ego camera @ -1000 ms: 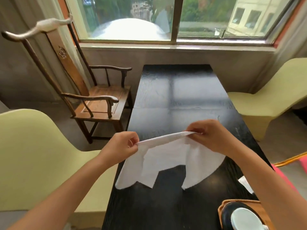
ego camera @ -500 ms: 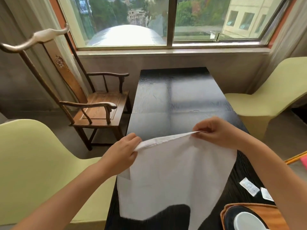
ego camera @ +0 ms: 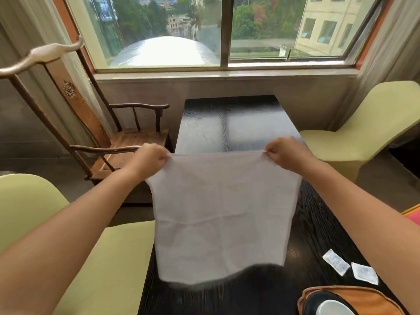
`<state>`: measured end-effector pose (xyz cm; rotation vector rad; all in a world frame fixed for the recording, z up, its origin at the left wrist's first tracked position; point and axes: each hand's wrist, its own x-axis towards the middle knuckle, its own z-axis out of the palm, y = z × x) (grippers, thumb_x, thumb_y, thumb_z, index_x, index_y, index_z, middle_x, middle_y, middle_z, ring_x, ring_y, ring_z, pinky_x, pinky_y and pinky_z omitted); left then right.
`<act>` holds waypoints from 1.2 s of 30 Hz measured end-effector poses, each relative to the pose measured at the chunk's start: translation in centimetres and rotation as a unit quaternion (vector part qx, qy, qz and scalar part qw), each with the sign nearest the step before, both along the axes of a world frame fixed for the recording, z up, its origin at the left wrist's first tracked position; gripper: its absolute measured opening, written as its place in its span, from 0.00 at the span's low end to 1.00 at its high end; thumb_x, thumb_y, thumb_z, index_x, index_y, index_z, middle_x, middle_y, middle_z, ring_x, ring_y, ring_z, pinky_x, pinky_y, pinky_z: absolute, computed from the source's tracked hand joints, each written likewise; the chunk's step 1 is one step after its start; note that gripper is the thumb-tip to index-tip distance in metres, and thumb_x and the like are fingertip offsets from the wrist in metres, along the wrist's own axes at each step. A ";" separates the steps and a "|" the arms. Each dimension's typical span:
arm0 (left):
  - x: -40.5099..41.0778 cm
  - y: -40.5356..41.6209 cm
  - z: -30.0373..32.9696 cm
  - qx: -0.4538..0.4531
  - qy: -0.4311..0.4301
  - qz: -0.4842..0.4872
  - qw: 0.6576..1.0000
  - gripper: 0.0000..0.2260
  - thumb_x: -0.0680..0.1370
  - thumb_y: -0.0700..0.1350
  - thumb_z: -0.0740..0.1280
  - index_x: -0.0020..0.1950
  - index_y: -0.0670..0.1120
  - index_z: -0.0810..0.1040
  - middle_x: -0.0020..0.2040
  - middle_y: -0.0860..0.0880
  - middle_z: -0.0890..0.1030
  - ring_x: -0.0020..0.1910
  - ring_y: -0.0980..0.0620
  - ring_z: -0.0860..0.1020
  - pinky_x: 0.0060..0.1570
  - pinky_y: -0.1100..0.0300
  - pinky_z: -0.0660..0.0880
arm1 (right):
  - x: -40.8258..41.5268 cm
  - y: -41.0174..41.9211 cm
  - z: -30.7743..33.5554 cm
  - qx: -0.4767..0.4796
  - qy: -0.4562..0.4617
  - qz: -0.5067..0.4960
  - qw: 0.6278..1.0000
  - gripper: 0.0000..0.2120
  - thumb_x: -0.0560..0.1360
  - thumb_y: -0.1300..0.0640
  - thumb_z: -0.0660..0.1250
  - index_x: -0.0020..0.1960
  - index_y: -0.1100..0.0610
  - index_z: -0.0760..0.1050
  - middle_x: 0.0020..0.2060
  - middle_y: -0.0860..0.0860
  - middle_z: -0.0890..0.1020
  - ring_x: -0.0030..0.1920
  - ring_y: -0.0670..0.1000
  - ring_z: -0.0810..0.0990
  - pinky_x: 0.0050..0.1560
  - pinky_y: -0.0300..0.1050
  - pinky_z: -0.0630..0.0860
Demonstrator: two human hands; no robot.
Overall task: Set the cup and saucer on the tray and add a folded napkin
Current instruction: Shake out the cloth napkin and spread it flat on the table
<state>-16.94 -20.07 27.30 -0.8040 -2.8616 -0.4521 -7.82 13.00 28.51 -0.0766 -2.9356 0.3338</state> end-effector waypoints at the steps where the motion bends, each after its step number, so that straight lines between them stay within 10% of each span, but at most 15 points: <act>1: -0.7 0.3 0.9 0.035 0.043 0.000 0.998 0.08 0.78 0.40 0.63 0.49 0.43 0.83 0.42 0.47 0.83 0.39 0.52 0.79 0.38 0.64 0.72 | -0.6 0.2 0.4 0.017 0.041 -0.012 0.999 0.10 0.75 0.60 0.62 0.50 0.57 0.82 0.47 0.58 0.83 0.49 0.62 0.79 0.47 0.52 0.77; 10: 2.3 -1.9 1.0 0.097 0.238 -0.063 0.964 0.13 0.79 0.45 0.61 0.53 0.40 0.81 0.43 0.41 0.85 0.41 0.43 0.83 0.40 0.52 0.81 | 1.6 -0.1 1.1 0.096 0.362 0.034 0.927 0.10 0.75 0.59 0.63 0.46 0.59 0.82 0.35 0.55 0.84 0.36 0.59 0.80 0.43 0.52 0.77; 25: 15.9 -7.8 -28.5 -0.070 -0.049 -0.121 0.989 0.24 0.55 0.31 0.80 0.49 0.42 0.84 0.48 0.44 0.85 0.46 0.45 0.84 0.43 0.51 0.80 | 18.0 -5.6 -28.4 0.021 0.004 0.009 1.000 0.15 0.58 0.71 0.76 0.43 0.60 0.82 0.38 0.56 0.85 0.39 0.58 0.84 0.43 0.50 0.80; 36: 25.7 -10.2 -37.1 0.010 -0.101 -0.051 0.993 0.16 0.77 0.40 0.58 0.61 0.37 0.77 0.63 0.40 0.76 0.64 0.44 0.73 0.70 0.60 0.59 | 27.7 -8.0 -36.9 -0.042 -0.052 0.005 0.998 0.14 0.74 0.63 0.64 0.59 0.62 0.77 0.60 0.59 0.78 0.63 0.60 0.74 0.59 0.56 0.74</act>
